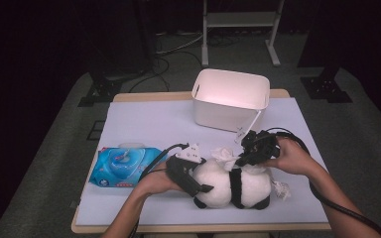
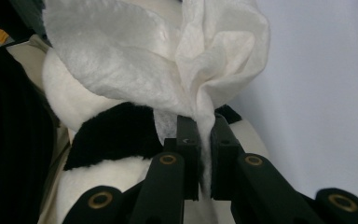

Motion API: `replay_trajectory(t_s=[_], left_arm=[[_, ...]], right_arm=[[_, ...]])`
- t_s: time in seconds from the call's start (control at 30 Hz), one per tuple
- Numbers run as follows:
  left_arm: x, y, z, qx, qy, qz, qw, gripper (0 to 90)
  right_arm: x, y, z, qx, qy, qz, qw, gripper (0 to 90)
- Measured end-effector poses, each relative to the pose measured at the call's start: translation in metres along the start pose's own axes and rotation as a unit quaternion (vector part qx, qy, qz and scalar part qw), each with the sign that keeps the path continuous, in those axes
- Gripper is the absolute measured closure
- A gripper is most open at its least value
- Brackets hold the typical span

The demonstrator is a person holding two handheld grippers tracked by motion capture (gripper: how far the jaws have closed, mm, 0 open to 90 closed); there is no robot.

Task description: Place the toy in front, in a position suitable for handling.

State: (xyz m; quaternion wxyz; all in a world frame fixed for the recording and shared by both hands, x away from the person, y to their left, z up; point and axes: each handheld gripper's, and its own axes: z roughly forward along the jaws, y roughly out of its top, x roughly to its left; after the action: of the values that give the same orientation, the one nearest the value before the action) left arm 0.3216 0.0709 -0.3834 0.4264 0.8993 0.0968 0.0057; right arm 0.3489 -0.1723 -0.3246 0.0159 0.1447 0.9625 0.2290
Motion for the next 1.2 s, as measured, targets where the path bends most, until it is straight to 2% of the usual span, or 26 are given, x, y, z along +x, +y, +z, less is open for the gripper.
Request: replay_trajectory(t_s=[0.17, 0.37, 0.4, 0.43, 0.53, 0.7, 1.0, 1.03, 1.2], left_arm=[[0.001, 0.0, 0.0, 0.001, 0.0, 0.002, 1.0, 8.3], [0.0, 0.0, 0.0, 0.003, -0.002, 0.0, 1.0, 8.3], [0.0, 0.0, 0.0, 0.003, -0.002, 0.0, 1.0, 8.3], [0.0, 0.0, 0.0, 0.002, -0.003, -0.001, 1.0, 8.3], [-0.001, 0.001, 0.001, 0.001, -0.003, -0.003, 1.0, 8.3], [0.0, 0.001, 0.001, 0.002, -0.003, -0.004, 1.0, 8.3], [-0.001, 0.002, 0.001, 0.007, -0.002, -0.001, 1.0, 8.2], [-0.001, 0.002, 0.001, 0.008, -0.001, 0.0, 1.0, 8.2], [0.0, 0.002, 0.001, 0.009, -0.002, 0.0, 1.0, 8.2]], right_arm=[[-0.005, -0.005, -0.003, -0.003, -0.004, 0.013, 0.9999, 84.5], [-0.009, -0.033, -0.017, -0.019, -0.018, 0.039, 0.9989, 84.5], [-0.009, -0.033, -0.017, -0.019, -0.018, 0.039, 0.9989, 84.5], [-0.009, -0.046, -0.022, -0.028, -0.02, 0.049, 0.9982, 84.6], [-0.007, -0.06, -0.028, -0.035, -0.023, 0.06, 0.9973, 84.6], [0.0, -0.077, -0.033, -0.035, -0.031, 0.066, 0.9967, 84.5], [0.024, -0.096, -0.036, -0.044, -0.037, 0.055, 0.9968, 84.6], [0.026, -0.095, -0.036, -0.043, -0.037, 0.058, 0.9967, 84.6], [0.034, -0.086, -0.037, -0.033, -0.04, 0.037, 0.998, 84.6]])
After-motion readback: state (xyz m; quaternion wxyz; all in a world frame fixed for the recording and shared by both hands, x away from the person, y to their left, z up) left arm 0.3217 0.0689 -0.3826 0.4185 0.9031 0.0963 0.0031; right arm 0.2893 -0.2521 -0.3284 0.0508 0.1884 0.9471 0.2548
